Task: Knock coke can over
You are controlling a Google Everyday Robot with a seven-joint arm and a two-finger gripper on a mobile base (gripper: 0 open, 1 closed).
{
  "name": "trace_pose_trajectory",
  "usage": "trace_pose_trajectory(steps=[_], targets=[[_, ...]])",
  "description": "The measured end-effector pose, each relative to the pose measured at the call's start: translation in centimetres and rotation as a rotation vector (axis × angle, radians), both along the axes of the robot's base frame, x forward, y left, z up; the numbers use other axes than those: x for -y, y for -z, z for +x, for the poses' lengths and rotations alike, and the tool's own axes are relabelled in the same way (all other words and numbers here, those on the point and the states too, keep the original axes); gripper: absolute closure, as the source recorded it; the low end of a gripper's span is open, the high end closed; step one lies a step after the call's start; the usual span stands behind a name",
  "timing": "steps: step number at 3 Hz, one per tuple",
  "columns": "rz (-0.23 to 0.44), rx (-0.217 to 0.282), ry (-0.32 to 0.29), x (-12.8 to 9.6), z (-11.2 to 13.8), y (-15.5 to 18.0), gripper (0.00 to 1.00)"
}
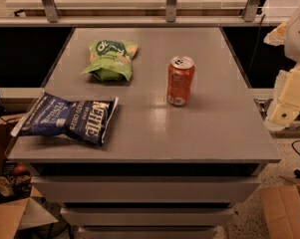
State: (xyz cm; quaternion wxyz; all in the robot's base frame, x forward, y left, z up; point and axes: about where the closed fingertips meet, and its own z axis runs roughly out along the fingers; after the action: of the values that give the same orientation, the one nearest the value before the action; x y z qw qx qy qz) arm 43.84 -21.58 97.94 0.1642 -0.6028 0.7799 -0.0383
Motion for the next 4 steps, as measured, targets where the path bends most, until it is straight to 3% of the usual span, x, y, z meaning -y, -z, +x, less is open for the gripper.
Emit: trace_pose_trajectory(steps=[1,2,3,4], targets=[[0.000,0.000,0.000,0.0,0.0,0.0,0.00],[0.055,0.009,-0.007,-0.4,0.9,0.3,0.00],[0.163,0.021,-0.031,-1.6,2.6,1.2,0.00],[0.344,0.027,-0.050,-3.5,5.2,3.1,0.00]])
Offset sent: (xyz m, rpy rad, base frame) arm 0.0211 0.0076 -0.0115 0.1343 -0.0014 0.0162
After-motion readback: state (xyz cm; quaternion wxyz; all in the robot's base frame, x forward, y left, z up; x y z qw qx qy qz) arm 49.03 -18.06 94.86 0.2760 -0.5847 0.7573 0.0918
